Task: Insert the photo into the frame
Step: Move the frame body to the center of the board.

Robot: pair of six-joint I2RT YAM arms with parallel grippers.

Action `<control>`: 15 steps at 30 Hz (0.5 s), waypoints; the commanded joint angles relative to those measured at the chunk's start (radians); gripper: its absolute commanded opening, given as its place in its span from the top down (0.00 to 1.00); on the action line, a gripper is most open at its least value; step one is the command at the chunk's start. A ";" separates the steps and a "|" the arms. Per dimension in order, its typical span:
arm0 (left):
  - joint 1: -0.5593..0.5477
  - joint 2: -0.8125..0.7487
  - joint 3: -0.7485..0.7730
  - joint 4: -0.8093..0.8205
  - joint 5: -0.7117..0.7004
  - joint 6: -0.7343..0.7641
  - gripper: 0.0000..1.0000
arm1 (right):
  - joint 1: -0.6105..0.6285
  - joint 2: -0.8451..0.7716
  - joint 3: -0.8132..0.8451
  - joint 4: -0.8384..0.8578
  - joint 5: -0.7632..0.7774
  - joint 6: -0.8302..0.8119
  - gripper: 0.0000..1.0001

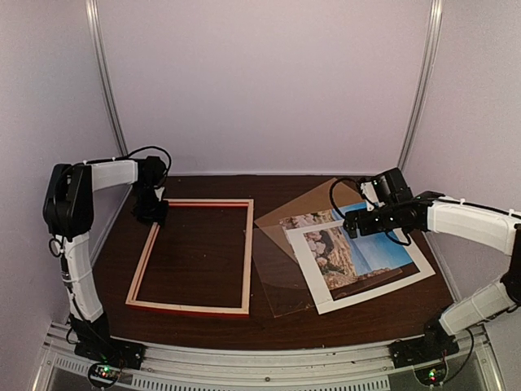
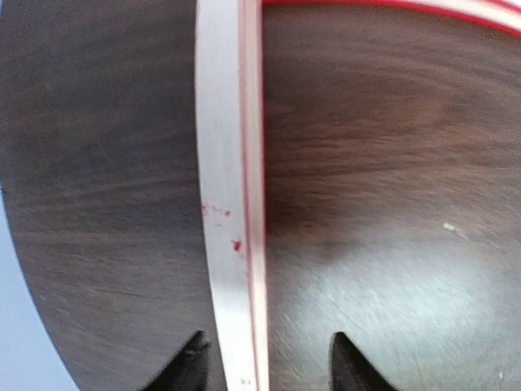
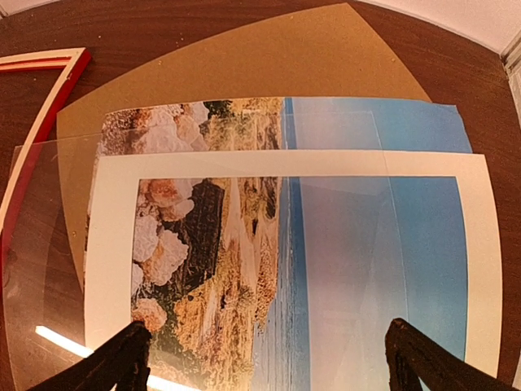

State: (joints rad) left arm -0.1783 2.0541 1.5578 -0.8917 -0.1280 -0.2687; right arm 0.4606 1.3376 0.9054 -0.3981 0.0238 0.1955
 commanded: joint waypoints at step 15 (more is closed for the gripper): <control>-0.286 -0.123 0.129 0.213 0.356 0.028 0.06 | -0.088 0.059 -0.049 -0.083 0.077 0.144 0.00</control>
State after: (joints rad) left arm -0.4263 1.8790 1.6299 -0.7849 0.0303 -0.2604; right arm 0.4313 1.3746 0.8787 -0.4683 0.0727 0.2794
